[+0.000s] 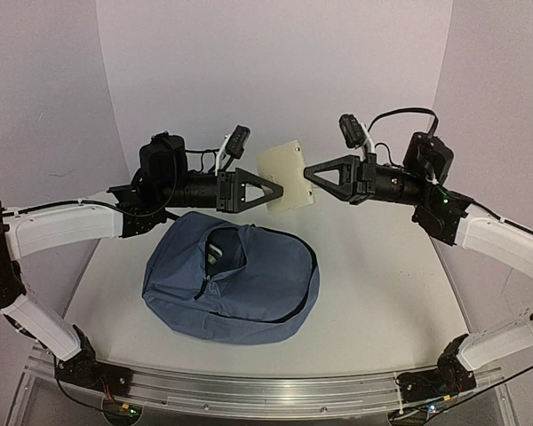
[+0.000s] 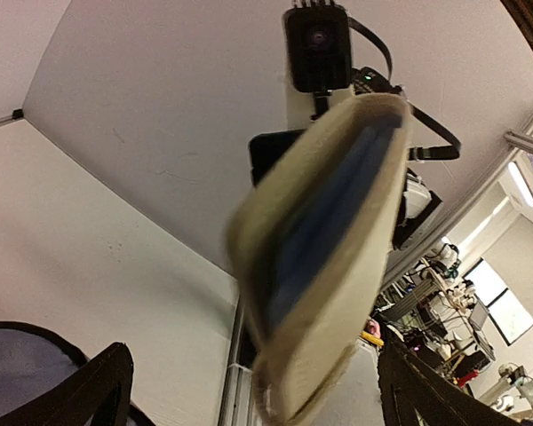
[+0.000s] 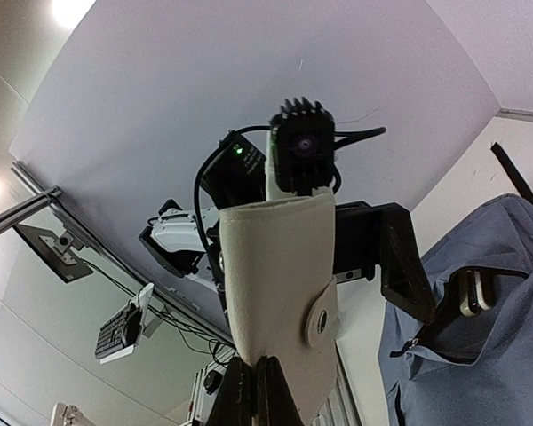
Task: Pack the student bag
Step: Pick up the personal item from the center of the board.
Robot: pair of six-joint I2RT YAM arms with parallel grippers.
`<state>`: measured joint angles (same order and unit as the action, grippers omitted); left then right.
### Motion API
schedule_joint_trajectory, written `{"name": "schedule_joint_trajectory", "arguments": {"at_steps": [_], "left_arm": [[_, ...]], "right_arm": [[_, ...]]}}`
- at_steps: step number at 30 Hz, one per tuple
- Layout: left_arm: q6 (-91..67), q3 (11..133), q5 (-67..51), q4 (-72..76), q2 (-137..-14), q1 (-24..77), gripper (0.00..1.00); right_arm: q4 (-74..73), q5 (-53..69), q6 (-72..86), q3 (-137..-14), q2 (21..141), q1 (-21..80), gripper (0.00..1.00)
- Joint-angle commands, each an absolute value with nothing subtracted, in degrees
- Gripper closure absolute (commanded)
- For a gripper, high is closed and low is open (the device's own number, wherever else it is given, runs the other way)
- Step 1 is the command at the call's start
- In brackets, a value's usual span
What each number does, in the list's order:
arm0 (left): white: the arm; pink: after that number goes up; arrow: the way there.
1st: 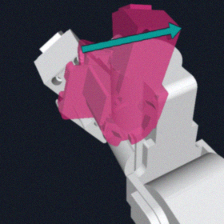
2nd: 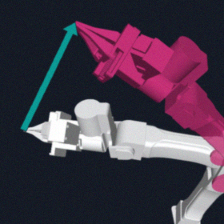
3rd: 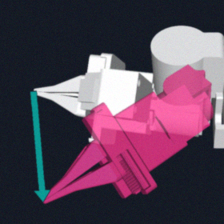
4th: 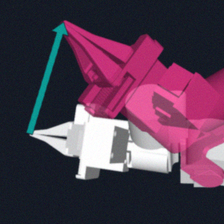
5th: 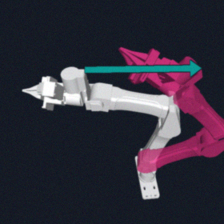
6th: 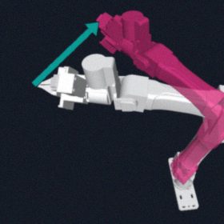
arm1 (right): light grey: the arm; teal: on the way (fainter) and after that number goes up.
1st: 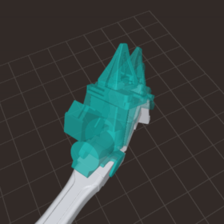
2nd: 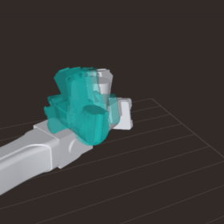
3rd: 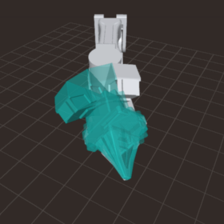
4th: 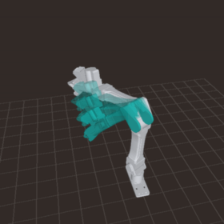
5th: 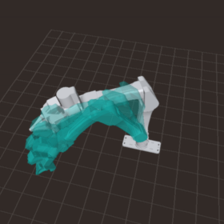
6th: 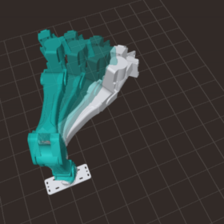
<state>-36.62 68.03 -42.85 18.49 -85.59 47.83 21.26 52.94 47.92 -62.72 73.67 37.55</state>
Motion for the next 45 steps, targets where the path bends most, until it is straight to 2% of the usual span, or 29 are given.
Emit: {"name": "schedule_joint_trajectory", "arguments": {"at_steps": [1,3,9,11,14,18,21,25,34,37,40,42,43,44,45], "left_arm": [[-37.79,69.99,-47.84,25.8,-84.12,48.64,0.19],[-37.84,70.21,-48.2,26.02,-84.2,48.94,0.38],[-37.82,68.77,-46.65,26.1,-83.37,48.96,0.78],[-37.82,68.12,-45.81,26.1,-82.94,48.96,0.91],[-38.07,67.81,-44.98,25.33,-82.75,48.96,1.0],[-38.14,68.81,-42.88,21.42,-82.83,48.96,1.0],[-37.59,69.96,-40.83,17.51,-82.82,48.96,1.0],[-37.98,70.6,-41.33,16.87,-83.27,49.0,1.0],[-38.69,72.14,-44.07,16.63,-85.07,49.27,1.0],[-38.63,72.79,-44.57,15.96,-85.5,49.39,1.0],[-38.28,73.48,-44.83,14.49,-86.12,49.48,1.0],[-37.63,73.41,-43.76,13.24,-85.93,49.48,0.99],[-36.74,73.3,-42.73,11.89,-85.51,49.49,0.92],[-35.66,73.18,-40.08,9.86,-84.82,49.49,0.75],[-34.07,73.09,-37.71,7.7,-83.71,49.48,0.64]], "right_arm": [[28.14,54.91,49.89,-65.43,75.0,38.31,1.0],[28.62,55.05,50.17,-65.3,75.61,38.67,1.0],[28.76,54.48,50.01,-64.82,75.85,38.76,1.0],[28.69,53.91,49.93,-64.48,75.99,38.76,0.91],[28.24,53.22,49.79,-63.94,76.58,38.79,0.68],[26.2,51.95,48.3,-63.68,76.66,38.92,0.55],[25.08,51.21,47.26,-63.63,76.43,39.25,0.52],[19.87,49.02,44.14,-64.58,77.2,39.95,0.54],[18.72,47.91,42.92,-64.85,78.8,40.85,0.68],[18.72,47.75,42.77,-65.02,79.14,40.88,0.77],[18.71,47.67,42.69,-65.21,79.28,40.92,0.93],[18.72,47.02,42.78,-65.16,79.07,40.99,1.0],[18.72,46.45,42.88,-64.98,78.83,40.96,1.0],[18.6,44.63,43.18,-64.66,78.23,40.96,1.0],[18.51,43.33,43.57,-64.16,77.68,40.98,1.0]]}}
